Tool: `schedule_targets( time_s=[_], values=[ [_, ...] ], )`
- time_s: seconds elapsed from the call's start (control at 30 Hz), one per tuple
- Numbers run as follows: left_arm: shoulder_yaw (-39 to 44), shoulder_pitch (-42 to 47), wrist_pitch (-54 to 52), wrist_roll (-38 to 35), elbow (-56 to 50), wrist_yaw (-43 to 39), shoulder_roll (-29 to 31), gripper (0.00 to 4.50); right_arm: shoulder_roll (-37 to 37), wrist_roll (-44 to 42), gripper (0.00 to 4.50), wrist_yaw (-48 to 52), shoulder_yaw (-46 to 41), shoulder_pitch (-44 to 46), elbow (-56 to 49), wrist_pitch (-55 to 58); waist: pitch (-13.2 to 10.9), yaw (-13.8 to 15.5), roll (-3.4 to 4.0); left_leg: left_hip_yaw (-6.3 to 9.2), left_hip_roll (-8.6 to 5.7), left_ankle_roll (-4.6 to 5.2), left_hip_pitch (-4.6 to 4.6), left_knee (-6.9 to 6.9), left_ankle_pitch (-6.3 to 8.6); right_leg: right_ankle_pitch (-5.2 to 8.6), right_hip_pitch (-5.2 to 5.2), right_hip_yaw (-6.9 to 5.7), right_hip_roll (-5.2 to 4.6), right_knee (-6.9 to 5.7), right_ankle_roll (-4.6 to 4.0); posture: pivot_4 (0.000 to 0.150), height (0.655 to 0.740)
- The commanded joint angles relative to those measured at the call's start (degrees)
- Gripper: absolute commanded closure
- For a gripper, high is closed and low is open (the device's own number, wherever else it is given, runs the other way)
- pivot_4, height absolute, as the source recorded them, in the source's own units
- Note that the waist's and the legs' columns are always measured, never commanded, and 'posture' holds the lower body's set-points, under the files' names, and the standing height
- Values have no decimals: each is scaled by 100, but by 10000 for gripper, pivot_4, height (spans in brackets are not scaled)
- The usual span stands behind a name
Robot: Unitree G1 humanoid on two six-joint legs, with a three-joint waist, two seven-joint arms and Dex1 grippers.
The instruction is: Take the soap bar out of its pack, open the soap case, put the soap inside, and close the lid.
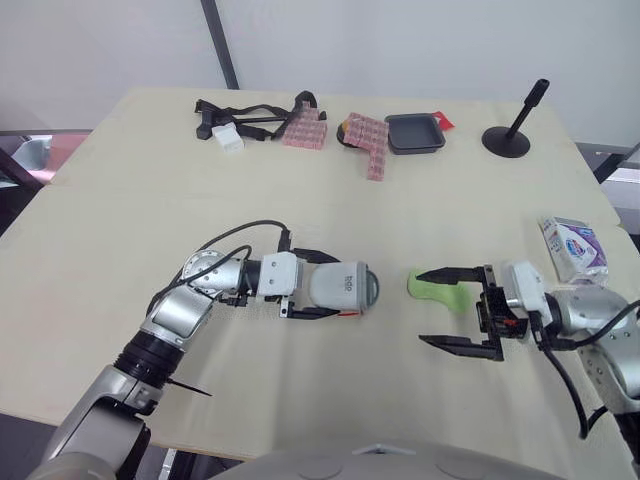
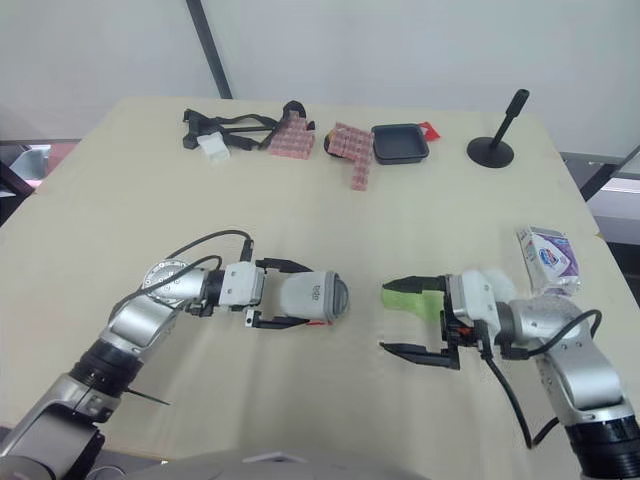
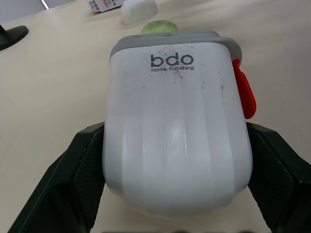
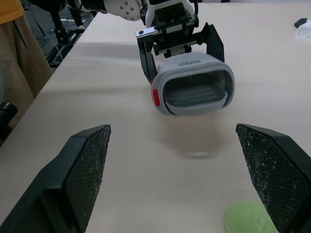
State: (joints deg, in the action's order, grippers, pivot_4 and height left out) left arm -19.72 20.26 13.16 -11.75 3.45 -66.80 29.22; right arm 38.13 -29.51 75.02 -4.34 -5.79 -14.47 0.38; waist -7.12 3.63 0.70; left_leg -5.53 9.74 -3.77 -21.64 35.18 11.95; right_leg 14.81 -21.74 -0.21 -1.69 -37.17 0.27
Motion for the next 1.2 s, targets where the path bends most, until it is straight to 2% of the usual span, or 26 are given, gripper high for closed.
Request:
schedule_targets(
  time_s=[0.03, 0.2, 0.4, 0.53, 0.73, 0.9, 1.2],
  values=[
    [238, 106, 106, -41, -53, -41, 95, 10333, -160, 210, 442, -731, -365, -418, -157, -110, 0, -1, 0, 0, -1, 1, 0, 0, 0, 0, 0, 0, 0, 0, -1, 1500, 7400],
    [303, 112, 119, -40, -10, -73, 121, 10333, -268, 529, 442, -1292, -783, -1159, -418, -536, 0, -42, 0, 1, -4, 2, 0, -2, 0, 0, 0, -1, -3, 2, 0, 1500, 7400],
    [336, 113, 157, -22, 60, -78, 120, 10333, -274, -2, 442, -1143, -1112, -1800, -620, -619, -1, -83, -1, 2, -4, 3, 0, -6, 1, -1, 1, 0, -3, 6, 3, 1500, 7400],
    [325, 200, 153, -12, 123, -136, 123, 10333, -388, 5, 442, -849, -1040, -1972, -336, -1049, -1, -88, -2, 1, -4, 3, 0, -10, 1, 1, 8, 0, -3, 6, -1, 1500, 7400],
    [330, 383, 111, 13, 264, -205, 132, 10333, -362, 9, 442, -394, -914, -2169, -74, -1407, -1, -84, -2, 2, -9, 7, 0, -10, 1, 1, 7, -4, -10, 10, -1, 1500, 7400],
    [245, 531, 4, 99, 291, -275, 173, 10333, -355, -15, 442, -409, -868, -2109, 24, -1348, -1, -104, -2, 2, -9, 10, 0, -10, 0, 1, 8, -4, -10, 9, -1, 1500, 7400],
    [-180, 982, -594, 838, 144, -342, 274, 10333, -307, -35, 442, -404, -801, -1916, 82, -1234, -1, -112, -2, 4, -11, 12, 3, -10, -1, 1, 9, -7, -13, 9, -2, 1500, 7400]
  ],
)
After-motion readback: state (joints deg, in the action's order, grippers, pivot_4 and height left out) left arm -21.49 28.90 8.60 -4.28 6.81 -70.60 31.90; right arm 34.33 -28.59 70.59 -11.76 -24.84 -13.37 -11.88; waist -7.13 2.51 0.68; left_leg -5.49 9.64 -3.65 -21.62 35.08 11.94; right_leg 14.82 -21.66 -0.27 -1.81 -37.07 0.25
